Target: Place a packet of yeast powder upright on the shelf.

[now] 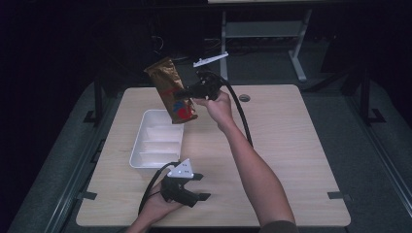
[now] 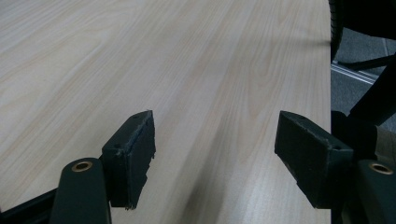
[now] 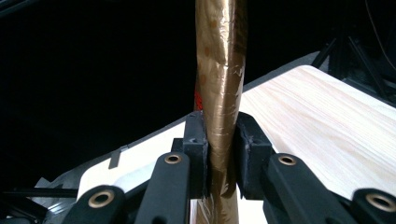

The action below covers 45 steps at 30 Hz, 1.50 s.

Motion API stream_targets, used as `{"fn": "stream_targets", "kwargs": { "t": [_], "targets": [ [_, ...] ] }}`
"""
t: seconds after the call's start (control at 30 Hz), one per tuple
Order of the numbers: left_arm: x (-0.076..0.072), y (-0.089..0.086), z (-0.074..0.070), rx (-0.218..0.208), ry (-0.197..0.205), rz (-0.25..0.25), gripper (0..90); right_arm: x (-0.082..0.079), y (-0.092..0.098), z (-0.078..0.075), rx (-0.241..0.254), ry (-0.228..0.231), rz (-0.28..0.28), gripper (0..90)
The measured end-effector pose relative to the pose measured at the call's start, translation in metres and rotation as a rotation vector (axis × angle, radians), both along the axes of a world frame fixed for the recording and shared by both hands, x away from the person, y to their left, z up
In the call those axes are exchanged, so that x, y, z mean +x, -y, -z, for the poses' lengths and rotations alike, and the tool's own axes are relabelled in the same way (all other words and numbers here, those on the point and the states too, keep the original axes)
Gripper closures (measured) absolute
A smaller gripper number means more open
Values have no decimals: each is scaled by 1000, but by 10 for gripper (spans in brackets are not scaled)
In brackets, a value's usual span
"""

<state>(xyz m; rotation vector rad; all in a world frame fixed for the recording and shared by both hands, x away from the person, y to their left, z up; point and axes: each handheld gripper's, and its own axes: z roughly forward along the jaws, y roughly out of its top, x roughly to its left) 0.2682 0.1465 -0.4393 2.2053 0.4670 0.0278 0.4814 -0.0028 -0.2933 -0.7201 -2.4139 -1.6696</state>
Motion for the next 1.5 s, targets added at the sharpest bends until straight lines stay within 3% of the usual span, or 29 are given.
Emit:
{"fn": "stream_targets", "kwargs": {
  "t": [0.13, 0.6, 0.83, 1.1, 1.23, 1.43, 1.5],
  "targets": [
    [1, -1, 1, 9, 8, 1, 283, 3, -7, 2, 0, 1, -11, 761],
    [1, -3, 1, 26, 25, 1, 286, 14, -26, 31, -9, -30, -25, 761],
    [1, -2, 1, 37, 28, 7, 286, 20, -31, 45, 27, -53, -13, 762],
    [-1, -2, 1, 38, 27, 9, 289, 22, -43, 60, 11, -56, -25, 763],
    [0, -2, 2, 42, 24, 7, 288, 23, -50, 72, -10, -65, -37, 762],
    [-1, -1, 3, 52, 23, 19, 287, 24, -57, 88, 9, -87, -35, 761],
    [-1, 0, 3, 51, 20, 21, 288, 23, -60, 94, -9, -88, -41, 761]
  ]
}}
